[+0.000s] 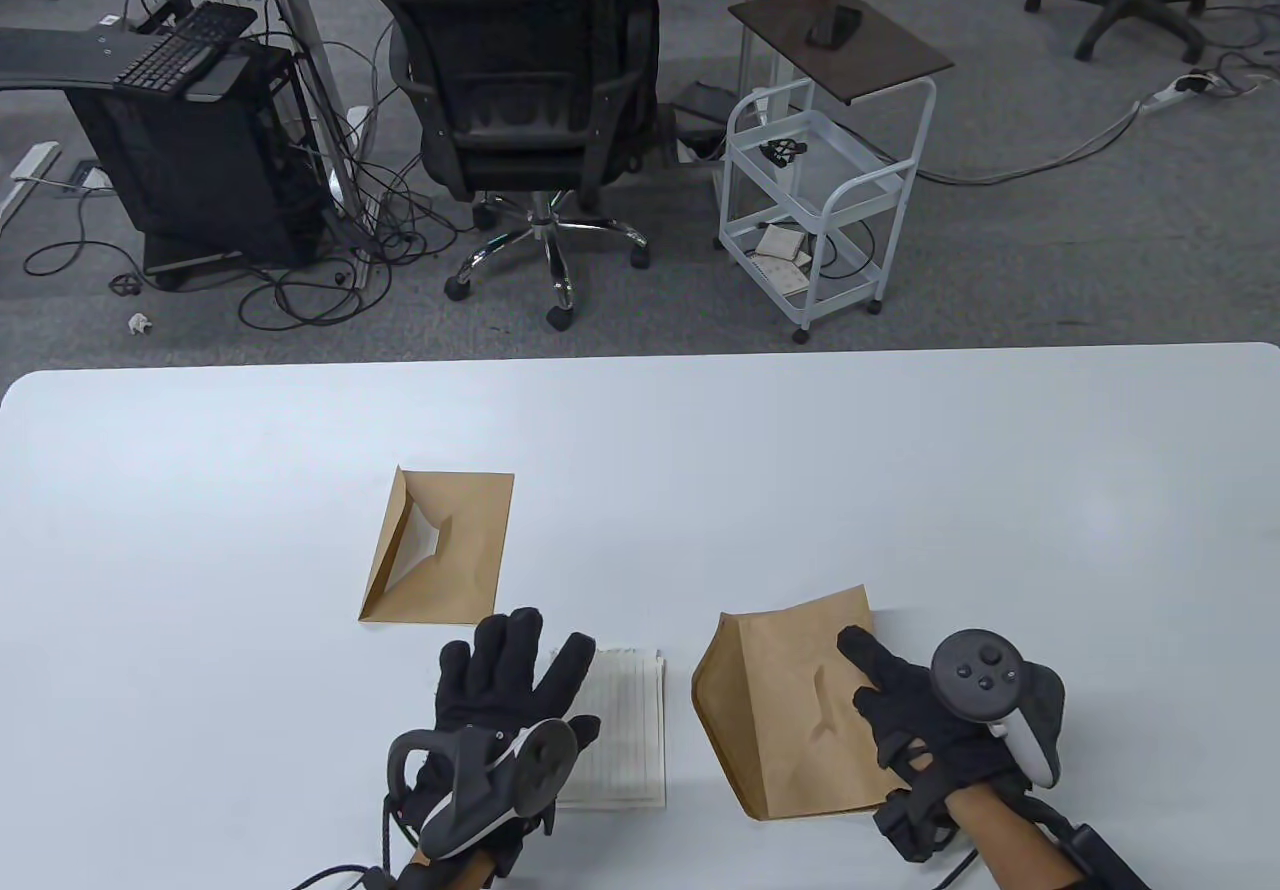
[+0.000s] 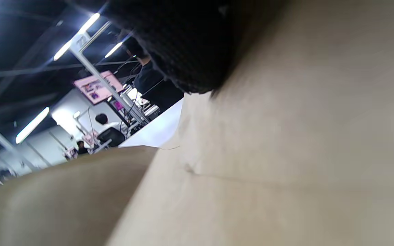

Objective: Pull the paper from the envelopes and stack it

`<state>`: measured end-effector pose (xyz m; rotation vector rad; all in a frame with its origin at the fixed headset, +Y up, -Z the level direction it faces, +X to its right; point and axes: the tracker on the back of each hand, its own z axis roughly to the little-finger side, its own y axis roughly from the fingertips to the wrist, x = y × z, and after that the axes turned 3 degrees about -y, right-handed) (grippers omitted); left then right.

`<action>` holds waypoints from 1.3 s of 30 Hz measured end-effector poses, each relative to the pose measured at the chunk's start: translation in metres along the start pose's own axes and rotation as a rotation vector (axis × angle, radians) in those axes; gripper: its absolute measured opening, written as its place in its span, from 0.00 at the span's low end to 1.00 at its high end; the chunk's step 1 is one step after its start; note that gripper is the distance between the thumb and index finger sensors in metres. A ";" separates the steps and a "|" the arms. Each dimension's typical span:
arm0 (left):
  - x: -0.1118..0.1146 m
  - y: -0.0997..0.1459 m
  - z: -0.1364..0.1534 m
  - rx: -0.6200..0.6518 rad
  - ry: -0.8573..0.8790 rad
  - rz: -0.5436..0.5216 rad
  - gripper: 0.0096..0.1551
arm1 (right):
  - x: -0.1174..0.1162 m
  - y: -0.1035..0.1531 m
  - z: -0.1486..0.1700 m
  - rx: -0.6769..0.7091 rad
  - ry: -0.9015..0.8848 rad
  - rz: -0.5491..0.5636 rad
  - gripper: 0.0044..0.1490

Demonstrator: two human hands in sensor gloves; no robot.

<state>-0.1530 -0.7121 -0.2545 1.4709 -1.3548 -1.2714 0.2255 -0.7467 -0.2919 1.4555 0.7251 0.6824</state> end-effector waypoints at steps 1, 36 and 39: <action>0.000 0.000 0.000 0.000 -0.001 0.001 0.41 | -0.001 0.001 -0.004 0.018 0.061 0.010 0.35; 0.000 -0.001 0.003 -0.014 -0.009 0.007 0.42 | 0.008 0.000 -0.047 0.186 0.440 -0.034 0.42; 0.000 -0.001 0.003 -0.014 -0.008 0.010 0.42 | 0.013 0.010 -0.052 0.269 0.388 -0.003 0.47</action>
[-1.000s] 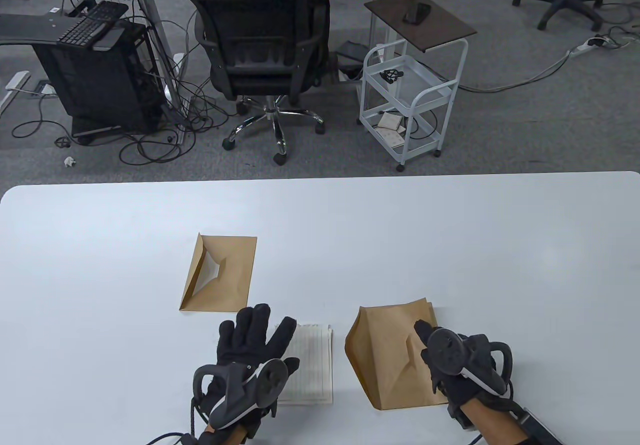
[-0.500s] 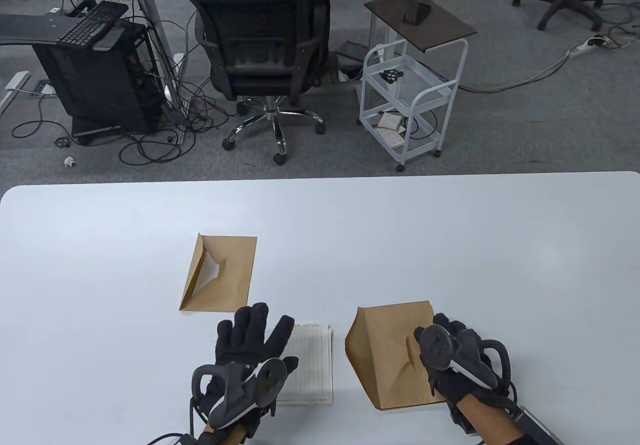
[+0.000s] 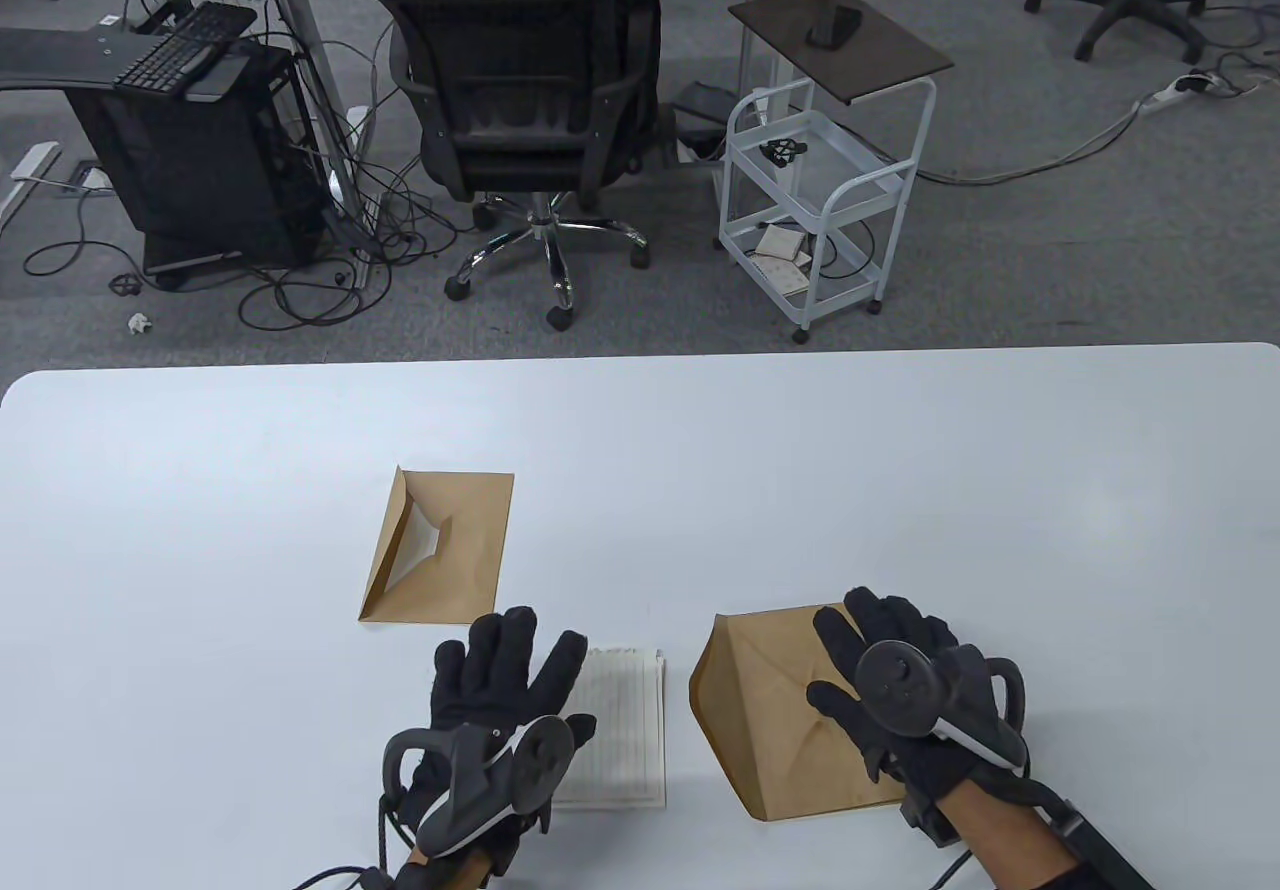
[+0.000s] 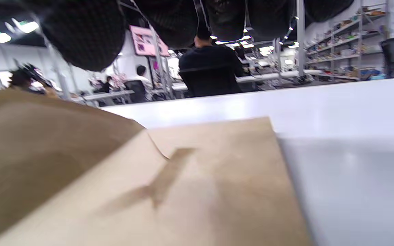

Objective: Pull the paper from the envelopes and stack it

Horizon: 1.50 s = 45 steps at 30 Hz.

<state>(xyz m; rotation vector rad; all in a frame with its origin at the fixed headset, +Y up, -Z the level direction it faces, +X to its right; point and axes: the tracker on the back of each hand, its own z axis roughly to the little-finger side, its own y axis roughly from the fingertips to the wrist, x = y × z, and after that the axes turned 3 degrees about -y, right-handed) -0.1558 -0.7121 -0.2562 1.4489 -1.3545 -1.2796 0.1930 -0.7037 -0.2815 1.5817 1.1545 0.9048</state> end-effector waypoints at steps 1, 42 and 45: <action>0.000 0.000 0.000 0.000 0.000 0.001 0.43 | 0.001 0.003 0.000 0.013 -0.002 0.015 0.49; 0.023 -0.078 0.112 -0.478 -0.043 0.210 0.53 | -0.001 0.016 0.000 0.006 0.005 0.048 0.53; 0.030 -0.088 0.129 -0.555 -0.036 0.255 0.54 | -0.001 0.016 0.000 0.005 0.004 0.049 0.52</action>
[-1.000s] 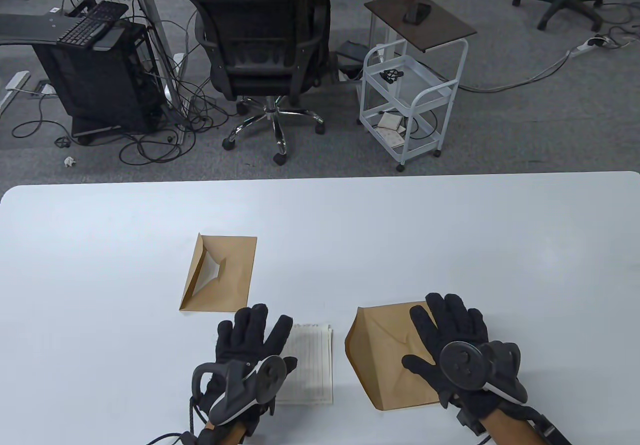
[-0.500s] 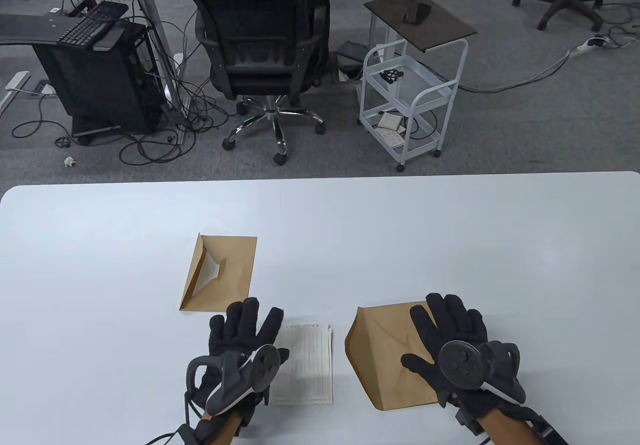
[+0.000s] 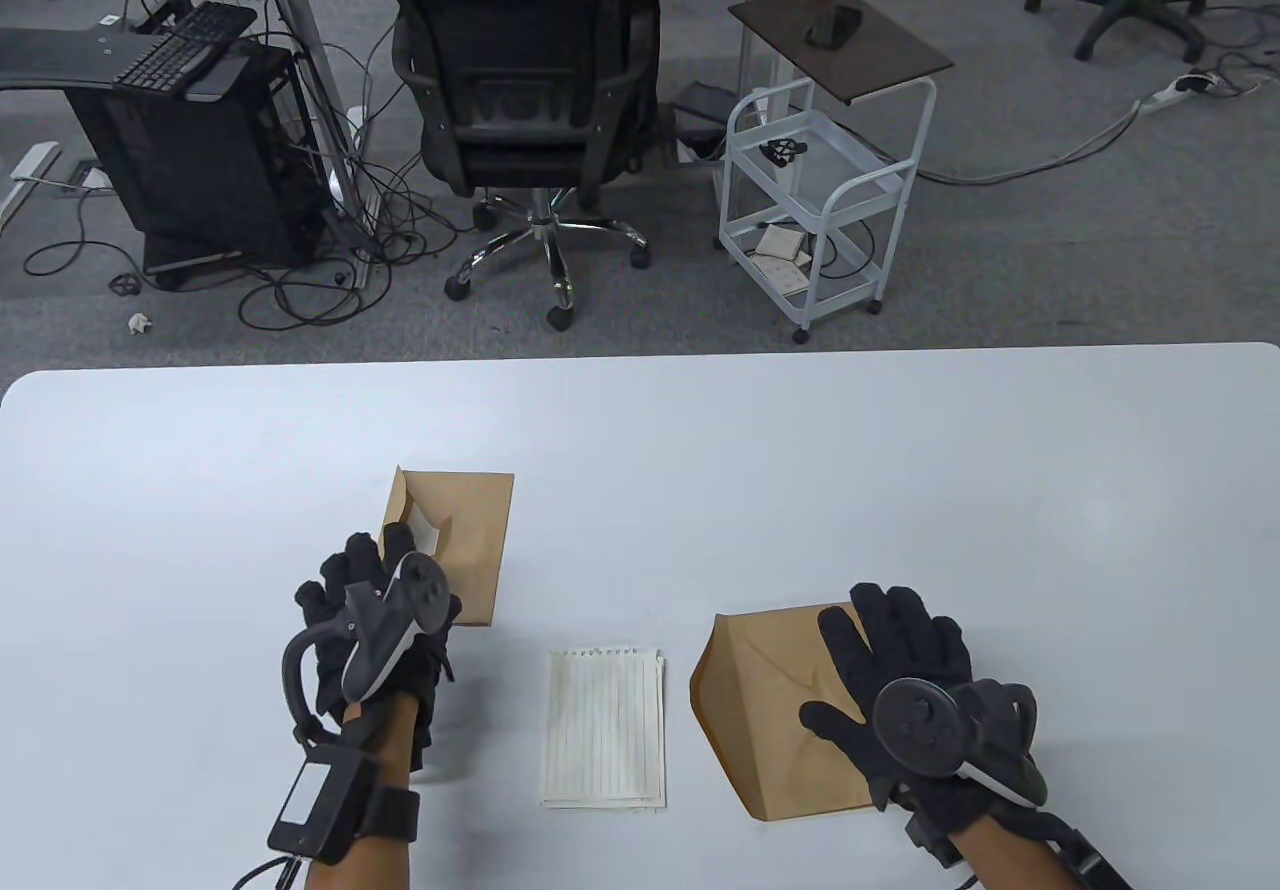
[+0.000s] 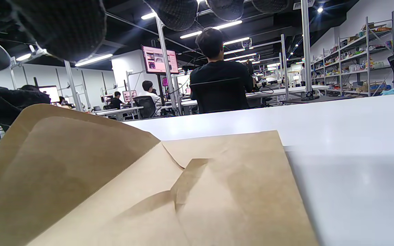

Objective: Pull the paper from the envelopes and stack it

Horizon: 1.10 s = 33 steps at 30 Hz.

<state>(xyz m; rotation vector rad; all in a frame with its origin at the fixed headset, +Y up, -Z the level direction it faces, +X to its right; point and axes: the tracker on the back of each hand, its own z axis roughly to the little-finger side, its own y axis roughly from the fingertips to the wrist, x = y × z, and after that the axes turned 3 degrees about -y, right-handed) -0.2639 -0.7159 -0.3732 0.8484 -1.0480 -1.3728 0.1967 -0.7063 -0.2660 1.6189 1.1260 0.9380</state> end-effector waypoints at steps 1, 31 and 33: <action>0.001 -0.006 0.002 -0.020 -0.001 0.023 0.55 | 0.000 0.000 0.000 -0.001 -0.003 0.002 0.52; 0.022 -0.066 0.025 -0.180 -0.012 0.200 0.26 | 0.002 0.000 -0.001 -0.017 -0.015 0.017 0.51; 0.021 -0.063 0.026 -0.179 0.007 0.186 0.26 | 0.001 0.000 -0.001 -0.016 -0.016 0.015 0.51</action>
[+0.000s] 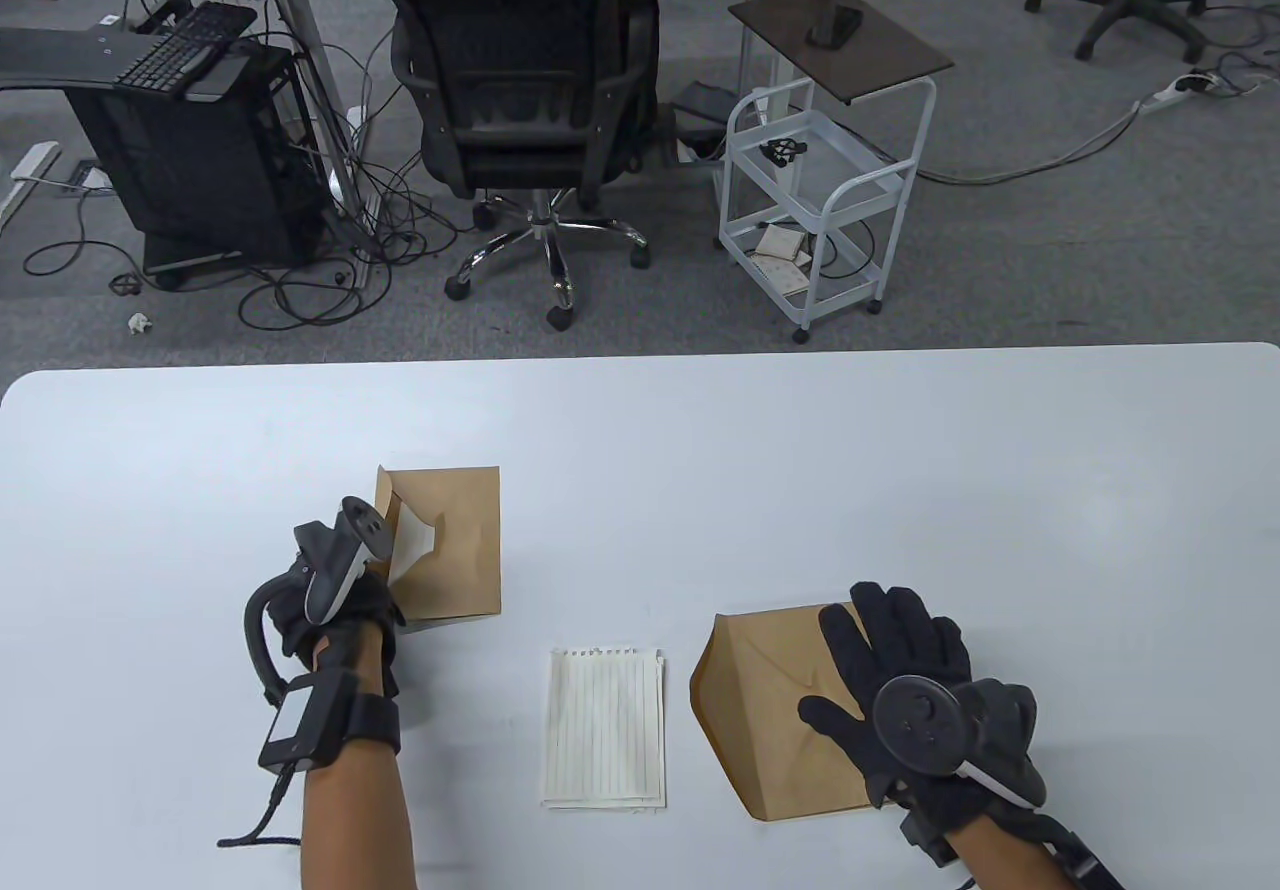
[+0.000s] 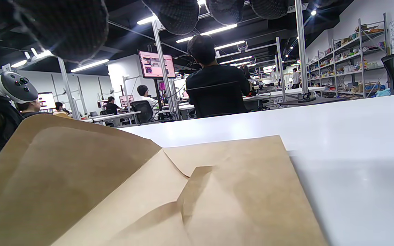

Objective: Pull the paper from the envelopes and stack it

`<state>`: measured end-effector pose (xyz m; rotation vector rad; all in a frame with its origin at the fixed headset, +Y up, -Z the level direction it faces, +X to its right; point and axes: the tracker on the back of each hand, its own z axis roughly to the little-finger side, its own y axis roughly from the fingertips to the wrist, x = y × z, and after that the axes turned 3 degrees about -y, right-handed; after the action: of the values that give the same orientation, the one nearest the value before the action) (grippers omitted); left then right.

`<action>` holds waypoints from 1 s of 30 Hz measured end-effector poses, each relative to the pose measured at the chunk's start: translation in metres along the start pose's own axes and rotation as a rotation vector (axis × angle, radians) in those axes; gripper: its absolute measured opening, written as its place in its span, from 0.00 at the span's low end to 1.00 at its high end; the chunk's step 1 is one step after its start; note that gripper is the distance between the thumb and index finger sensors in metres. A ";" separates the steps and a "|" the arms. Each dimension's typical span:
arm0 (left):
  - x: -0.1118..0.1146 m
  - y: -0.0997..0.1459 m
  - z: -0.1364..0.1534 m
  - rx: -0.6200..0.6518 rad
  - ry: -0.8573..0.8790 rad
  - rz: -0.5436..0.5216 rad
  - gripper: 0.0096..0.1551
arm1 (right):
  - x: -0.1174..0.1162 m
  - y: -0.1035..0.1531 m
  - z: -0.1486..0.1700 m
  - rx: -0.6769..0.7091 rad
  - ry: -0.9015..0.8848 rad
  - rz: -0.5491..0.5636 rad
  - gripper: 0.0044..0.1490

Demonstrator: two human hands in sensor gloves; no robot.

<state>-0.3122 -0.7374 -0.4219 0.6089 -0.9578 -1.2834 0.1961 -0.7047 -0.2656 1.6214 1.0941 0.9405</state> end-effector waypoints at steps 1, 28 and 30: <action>-0.001 0.002 0.001 0.005 0.018 0.000 0.26 | 0.000 0.001 0.000 0.002 0.001 -0.003 0.51; -0.025 0.149 -0.035 0.600 0.973 0.121 0.27 | 0.001 0.005 -0.002 0.013 -0.110 -0.028 0.52; -0.017 0.161 -0.045 0.666 1.011 0.190 0.27 | 0.002 0.006 -0.001 0.010 -0.173 -0.026 0.53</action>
<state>-0.1904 -0.6916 -0.3151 1.4578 -0.5246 -0.3229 0.1969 -0.7036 -0.2598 1.6594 0.9994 0.7635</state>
